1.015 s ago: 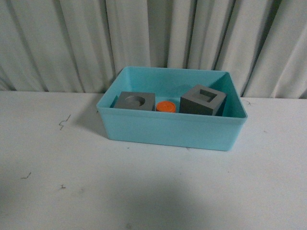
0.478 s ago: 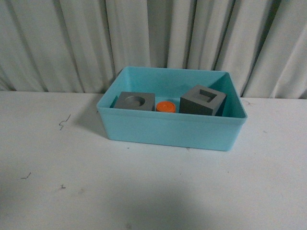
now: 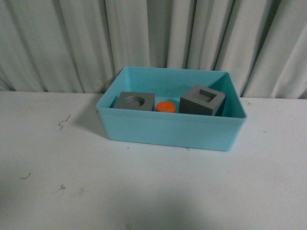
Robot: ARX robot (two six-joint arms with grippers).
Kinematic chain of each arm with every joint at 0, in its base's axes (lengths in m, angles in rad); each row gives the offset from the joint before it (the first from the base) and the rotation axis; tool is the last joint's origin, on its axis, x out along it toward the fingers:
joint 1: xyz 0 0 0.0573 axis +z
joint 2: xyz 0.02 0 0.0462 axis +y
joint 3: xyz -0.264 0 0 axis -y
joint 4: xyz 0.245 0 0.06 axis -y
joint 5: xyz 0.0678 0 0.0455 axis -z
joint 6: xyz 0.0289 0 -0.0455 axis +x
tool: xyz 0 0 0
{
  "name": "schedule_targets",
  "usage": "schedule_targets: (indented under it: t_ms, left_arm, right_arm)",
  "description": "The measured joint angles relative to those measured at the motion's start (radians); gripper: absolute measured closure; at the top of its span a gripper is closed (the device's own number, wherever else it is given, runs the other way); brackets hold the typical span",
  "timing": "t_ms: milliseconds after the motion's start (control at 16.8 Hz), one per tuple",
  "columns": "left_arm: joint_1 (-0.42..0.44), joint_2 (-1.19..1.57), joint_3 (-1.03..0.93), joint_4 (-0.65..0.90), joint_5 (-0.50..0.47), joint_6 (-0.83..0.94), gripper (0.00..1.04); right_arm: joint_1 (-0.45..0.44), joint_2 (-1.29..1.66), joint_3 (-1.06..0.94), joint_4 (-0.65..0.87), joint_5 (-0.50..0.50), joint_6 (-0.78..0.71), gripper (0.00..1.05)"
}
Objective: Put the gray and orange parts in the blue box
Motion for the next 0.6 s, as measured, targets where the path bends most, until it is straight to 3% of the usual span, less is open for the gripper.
schedule_targets:
  t_ms: [299,418,597]
  left_arm:
    - [0.000,0.000,0.000,0.000,0.000,0.000,0.07]
    - [0.000,0.000,0.000,0.000,0.000,0.000,0.07]
    - [0.000,0.000,0.000,0.000,0.000,0.000,0.07]
  right_arm:
    - [0.000,0.000,0.000,0.000,0.000,0.000,1.03]
    - [0.000,0.000,0.000,0.000,0.000,-0.002,0.90]
    - [0.000,0.000,0.000,0.000,0.000,-0.002,0.58]
